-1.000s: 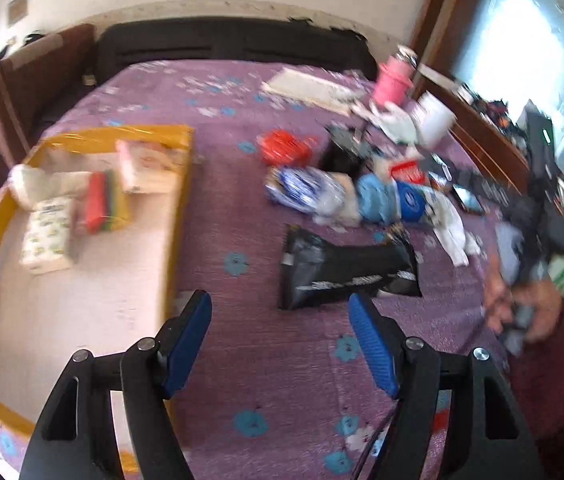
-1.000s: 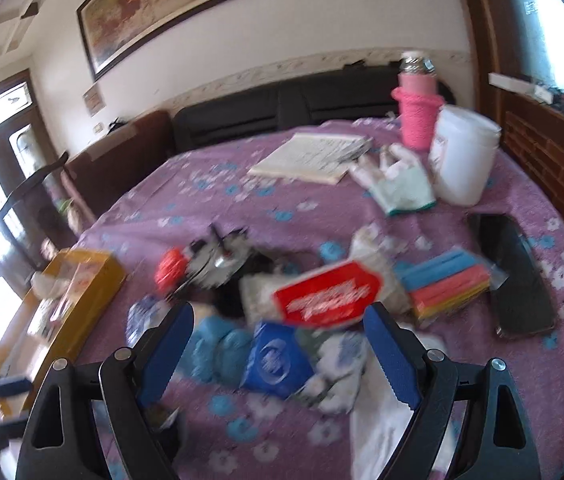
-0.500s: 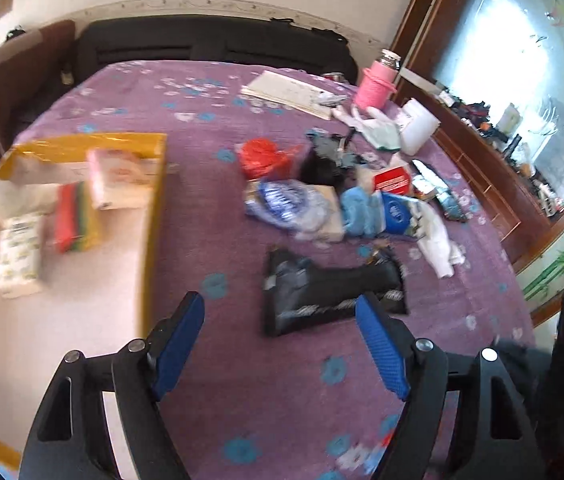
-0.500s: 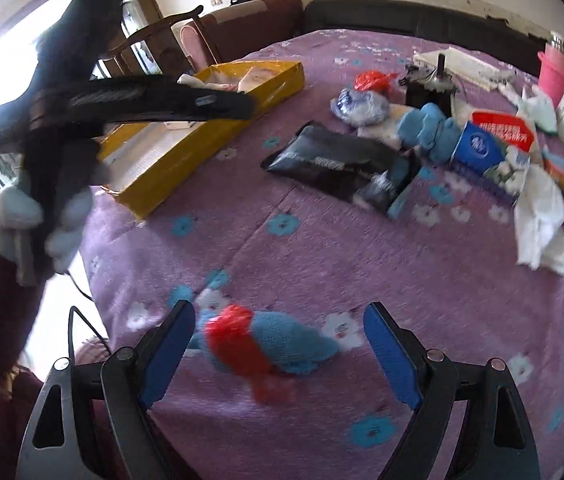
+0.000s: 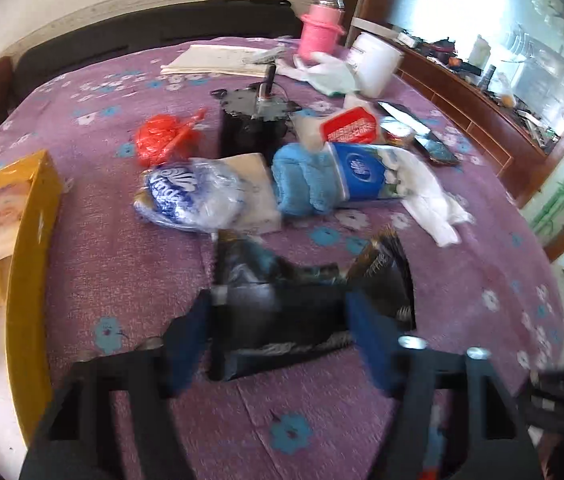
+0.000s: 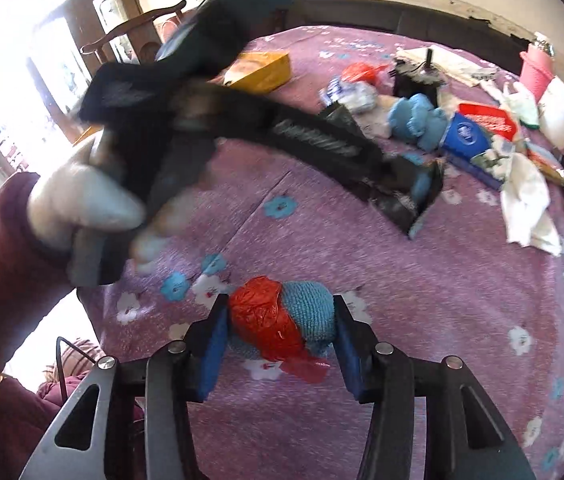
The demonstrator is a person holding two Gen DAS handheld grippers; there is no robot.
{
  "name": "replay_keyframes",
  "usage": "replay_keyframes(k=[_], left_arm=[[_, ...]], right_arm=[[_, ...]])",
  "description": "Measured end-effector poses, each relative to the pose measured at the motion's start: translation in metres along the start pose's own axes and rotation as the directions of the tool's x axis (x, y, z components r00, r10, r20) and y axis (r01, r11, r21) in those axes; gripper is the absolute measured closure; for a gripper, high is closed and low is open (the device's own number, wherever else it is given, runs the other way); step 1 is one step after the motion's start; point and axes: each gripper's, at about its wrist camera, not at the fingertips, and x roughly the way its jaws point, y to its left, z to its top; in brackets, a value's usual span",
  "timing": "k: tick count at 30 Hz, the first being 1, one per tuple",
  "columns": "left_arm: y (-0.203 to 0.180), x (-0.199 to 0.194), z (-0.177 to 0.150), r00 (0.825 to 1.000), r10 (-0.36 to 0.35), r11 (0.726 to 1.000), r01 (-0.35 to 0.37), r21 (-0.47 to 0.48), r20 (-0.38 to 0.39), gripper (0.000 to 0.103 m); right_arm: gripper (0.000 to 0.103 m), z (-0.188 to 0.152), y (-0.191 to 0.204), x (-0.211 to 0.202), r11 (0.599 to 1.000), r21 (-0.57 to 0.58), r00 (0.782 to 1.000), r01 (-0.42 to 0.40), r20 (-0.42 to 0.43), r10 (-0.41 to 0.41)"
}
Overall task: Organize soft objects
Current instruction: 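Grasp the black pouch with left tool while right tool grasps the red-blue knitted ball, then carry the black pouch and knitted ball over the yellow tray with both tools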
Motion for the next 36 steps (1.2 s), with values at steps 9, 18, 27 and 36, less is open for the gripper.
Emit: replay_keyframes(k=[9,18,27,36], left_arm=[[0.031,-0.042,-0.012,0.988,-0.118,0.981,0.132,-0.141,0.099,0.078],[0.086,-0.135,-0.058,0.959,-0.021,0.941,0.116,-0.319,0.284,0.078],[0.208,-0.175,-0.096,0.927,0.334,0.762,-0.162,-0.627,0.167,0.077],[0.27,-0.129,-0.063,0.911,0.408,0.706,-0.271,-0.654,0.064,0.073]], right_arm=[[0.05,0.011,-0.017,-0.013,0.998,0.048,0.998,0.043,0.041,-0.045],[0.05,0.037,-0.017,-0.029,0.998,0.063,0.994,0.01,0.112,-0.017],[0.05,0.145,0.07,0.011,0.98,-0.147,0.973,-0.13,0.169,0.154],[0.05,0.194,0.127,0.104,0.973,-0.212,0.993,-0.096,0.041,0.107]])
